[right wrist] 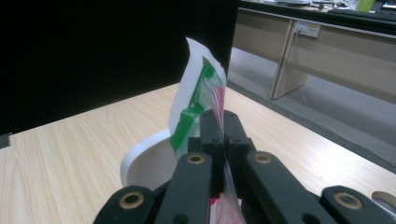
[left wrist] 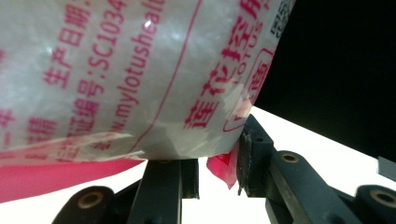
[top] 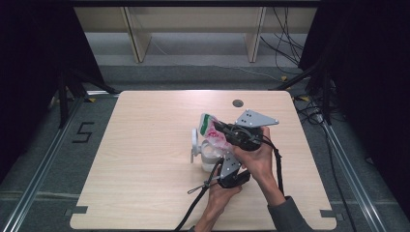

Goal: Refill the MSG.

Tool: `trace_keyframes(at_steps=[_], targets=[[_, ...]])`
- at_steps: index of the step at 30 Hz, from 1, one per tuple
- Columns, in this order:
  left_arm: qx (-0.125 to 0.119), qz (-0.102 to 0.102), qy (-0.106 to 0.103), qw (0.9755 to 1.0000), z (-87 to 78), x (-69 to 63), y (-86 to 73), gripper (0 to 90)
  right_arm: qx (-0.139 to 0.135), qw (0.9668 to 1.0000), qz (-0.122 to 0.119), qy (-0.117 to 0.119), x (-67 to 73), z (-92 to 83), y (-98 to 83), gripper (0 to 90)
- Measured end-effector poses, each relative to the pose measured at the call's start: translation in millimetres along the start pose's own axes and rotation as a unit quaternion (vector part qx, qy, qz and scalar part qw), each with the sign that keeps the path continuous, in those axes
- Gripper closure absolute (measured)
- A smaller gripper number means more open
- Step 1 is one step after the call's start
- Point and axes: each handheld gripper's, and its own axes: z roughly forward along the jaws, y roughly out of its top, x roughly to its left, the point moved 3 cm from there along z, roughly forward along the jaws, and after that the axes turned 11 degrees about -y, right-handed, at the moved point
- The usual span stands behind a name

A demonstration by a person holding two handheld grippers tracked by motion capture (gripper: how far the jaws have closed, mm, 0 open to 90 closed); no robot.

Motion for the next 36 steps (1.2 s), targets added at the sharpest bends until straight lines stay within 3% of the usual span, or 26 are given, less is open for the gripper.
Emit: trace_keyframes(at_steps=[7,11,14,17,36], targets=[[-0.005,-0.006,0.001,1.0000,0.5,0.4,-0.5,72.4,0.007,0.9998,-0.019,0.001,3.7,5.4,-1.2,90.0],[-0.006,-0.004,-0.002,1.0000,0.0,-0.3,1.2,72.4,0.009,0.9999,-0.002,0.004,4.4,3.2,0.3,90.0],[-0.005,-0.007,-0.002,1.0000,1.0,0.0,-0.1,72.4,0.008,0.9998,-0.018,-0.004,1.4,6.1,-1.0,90.0],[-0.007,-0.005,-0.002,1.0000,0.4,-0.6,0.7,72.4,0.012,0.9999,-0.004,0.001,3.0,5.3,-0.9,90.0],[-0.009,-0.006,-0.004,0.9999,0.3,-0.5,0.7,72.4,0.015,0.9998,-0.013,0.004,2.9,8.7,-0.8,90.0]])
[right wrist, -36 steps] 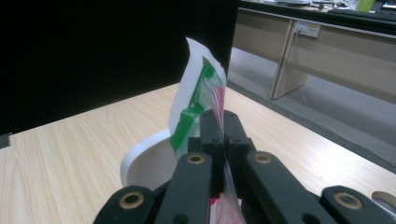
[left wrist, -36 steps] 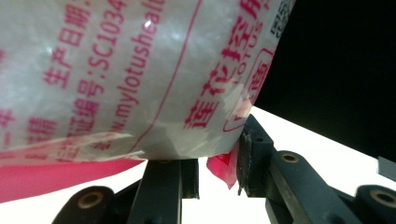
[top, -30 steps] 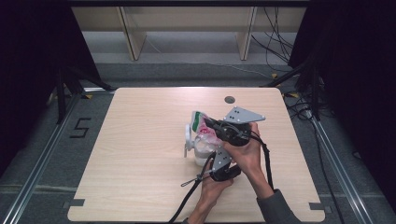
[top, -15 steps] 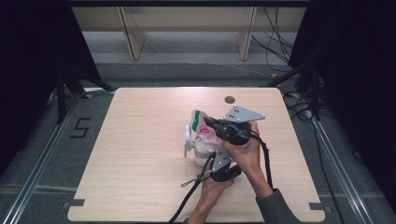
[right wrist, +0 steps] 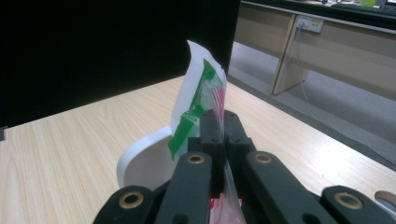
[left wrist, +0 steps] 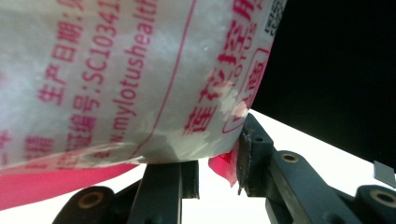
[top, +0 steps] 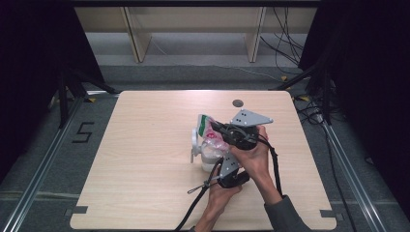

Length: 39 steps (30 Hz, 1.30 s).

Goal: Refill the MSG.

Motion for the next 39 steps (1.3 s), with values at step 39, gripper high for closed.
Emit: trace_keyframes(at_steps=[39], targets=[[-0.004,0.000,0.001,1.0000,-1.4,1.2,2.1,72.4,0.001,0.9999,0.011,0.003,2.7,4.0,1.5,90.0]])
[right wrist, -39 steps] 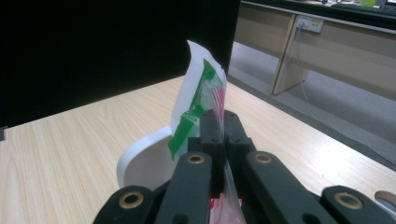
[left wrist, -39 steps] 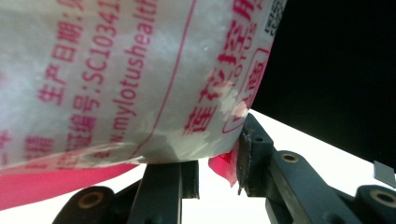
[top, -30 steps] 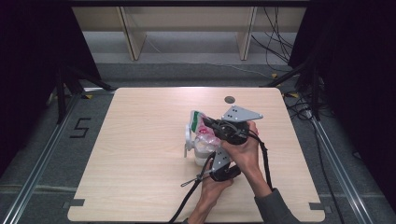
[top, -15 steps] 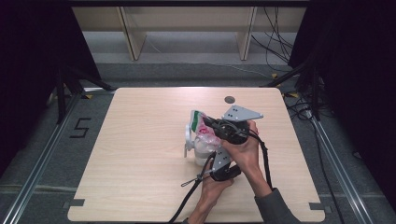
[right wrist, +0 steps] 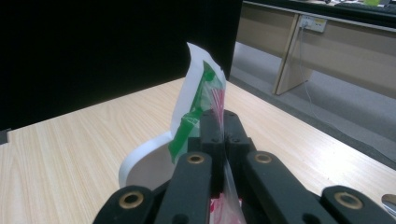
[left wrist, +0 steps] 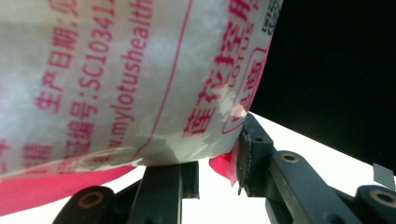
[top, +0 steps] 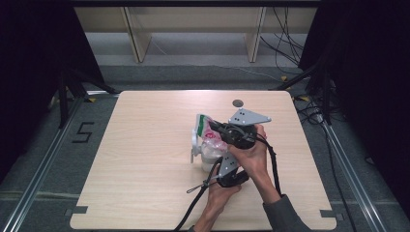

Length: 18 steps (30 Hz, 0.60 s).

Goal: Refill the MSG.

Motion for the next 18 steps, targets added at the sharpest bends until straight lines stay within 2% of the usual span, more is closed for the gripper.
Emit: trace_keyframes(at_steps=[3,6,7,9,10,11,12,13,14,15,16,17,18], targets=[[0.003,0.001,0.001,1.0000,-0.4,-0.1,-0.4,72.4,-0.002,1.0000,-0.004,0.003,0.3,0.7,0.3,90.0],[-0.003,0.002,-0.005,1.0000,0.3,0.0,0.7,72.4,-0.007,0.9999,-0.006,-0.007,-0.1,0.0,1.1,90.0],[-0.002,0.000,-0.005,1.0000,0.4,-0.4,0.1,72.4,0.002,1.0000,-0.008,-0.003,0.4,-0.9,0.9,90.0],[0.000,0.001,-0.004,1.0000,0.3,-0.5,-0.1,72.4,0.000,0.9999,-0.012,-0.005,0.7,0.5,0.1,90.0],[-0.003,0.003,-0.005,1.0000,0.5,-0.4,0.2,72.4,-0.002,1.0000,-0.004,-0.006,1.3,0.6,0.1,90.0],[0.002,0.004,0.002,1.0000,-0.5,-1.1,0.7,72.4,-0.005,0.9998,-0.017,0.002,-0.2,0.6,1.1,90.0],[0.003,0.004,0.001,1.0000,-0.9,-1.3,0.8,72.4,-0.003,0.9998,-0.020,0.000,-0.1,-0.5,1.6,90.0],[0.003,0.004,0.001,1.0000,-0.7,-1.2,0.7,72.5,0.003,1.0000,-0.008,-0.002,1.6,-1.4,1.2,90.0],[0.004,0.005,0.002,1.0000,-0.7,-1.3,0.3,72.4,0.002,1.0000,-0.009,-0.001,1.4,-0.3,0.8,90.0],[-0.005,0.006,-0.003,1.0000,1.2,-0.8,-0.3,72.4,0.001,0.9999,-0.016,-0.003,0.4,1.0,0.4,90.0],[0.001,0.008,-0.003,1.0000,0.4,-0.7,-0.6,72.4,-0.001,0.9998,-0.018,-0.007,-0.4,1.3,0.1,90.0],[0.002,0.008,-0.003,1.0000,0.3,-0.6,-0.7,72.4,0.007,0.9999,-0.010,-0.002,0.4,0.4,-0.3,90.0],[0.001,0.007,-0.003,1.0000,0.5,-1.1,-0.5,72.4,0.003,0.9999,-0.015,0.000,-1.3,1.1,0.0,90.0]])
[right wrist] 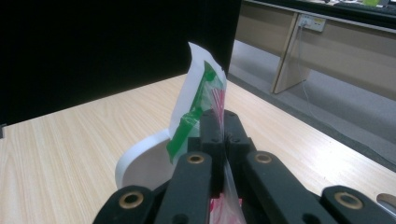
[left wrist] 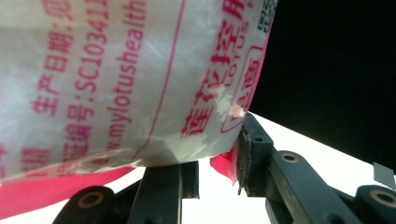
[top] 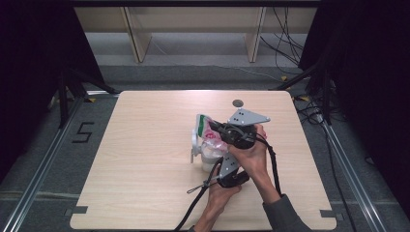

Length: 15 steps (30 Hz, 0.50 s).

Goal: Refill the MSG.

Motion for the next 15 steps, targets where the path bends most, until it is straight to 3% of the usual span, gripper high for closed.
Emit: trace_keyframes(at_steps=[5,15], targets=[[0.006,-0.001,0.005,1.0000,-0.4,-0.8,-0.1,72.5,-0.005,1.0000,-0.001,-0.007,-1.7,0.5,-0.2,90.0],[-0.003,0.001,0.001,1.0000,0.8,-1.2,0.2,72.5,0.000,1.0000,0.004,-0.001,-0.1,0.5,0.4,90.0]])
